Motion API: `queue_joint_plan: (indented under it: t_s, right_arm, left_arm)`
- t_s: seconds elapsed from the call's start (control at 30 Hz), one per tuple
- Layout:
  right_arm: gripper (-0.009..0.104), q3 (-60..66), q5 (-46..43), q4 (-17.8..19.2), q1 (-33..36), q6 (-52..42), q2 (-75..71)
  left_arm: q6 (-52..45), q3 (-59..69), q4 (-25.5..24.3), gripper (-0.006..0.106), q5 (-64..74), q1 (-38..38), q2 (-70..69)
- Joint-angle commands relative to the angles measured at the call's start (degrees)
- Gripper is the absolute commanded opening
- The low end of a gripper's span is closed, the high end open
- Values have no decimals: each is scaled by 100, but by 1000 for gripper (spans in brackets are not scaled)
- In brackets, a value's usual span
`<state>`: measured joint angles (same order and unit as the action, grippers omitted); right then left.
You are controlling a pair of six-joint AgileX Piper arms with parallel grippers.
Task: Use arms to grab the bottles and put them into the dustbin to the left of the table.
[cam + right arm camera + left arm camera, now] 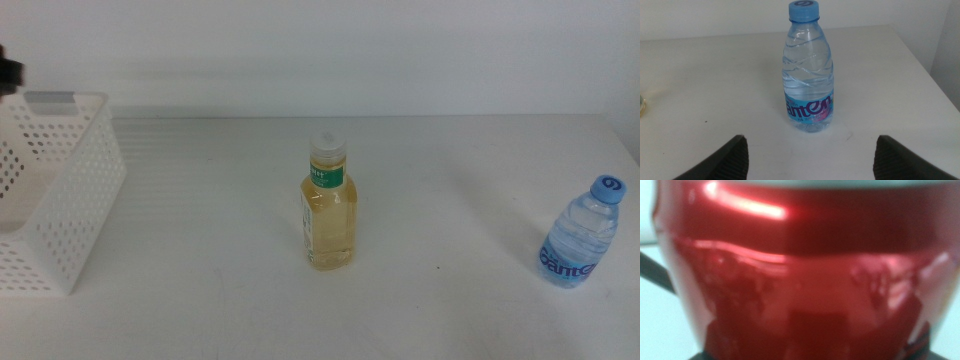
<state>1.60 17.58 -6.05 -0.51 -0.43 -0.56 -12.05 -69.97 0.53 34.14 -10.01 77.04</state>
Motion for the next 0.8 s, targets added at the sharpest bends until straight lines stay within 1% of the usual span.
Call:
queue_joint_plan:
  t_s: [0.0,0.07,0.13,0.2,0.37,0.53,0.77]
  right_arm:
    - [65,-43,-424,27,-36,-33,-159]
    - [65,-43,-424,27,-36,-33,-159]
    - [65,-43,-424,27,-36,-33,-159]
    - [65,-43,-424,27,-36,-33,-159]
    - [65,-43,-424,27,-36,-33,-159]
    - [65,-43,-424,27,-36,-33,-159]
    - [65,-43,-424,27,-36,-33,-159]
  left_arm:
    - [-1080,-707,1039,-5,347,-282,132]
    - [-1529,-1097,1433,-5,929,-452,419]
    - [-1685,-1420,1595,-5,1374,-624,696]
    - [-1685,-1728,1594,-5,1622,-807,982]
    - [-1673,-2278,1584,-5,1730,-1146,1703]
    - [-1576,-2473,1593,-5,2210,-1249,2273]
    - [-1576,-2473,1702,-5,2260,-1249,2732]
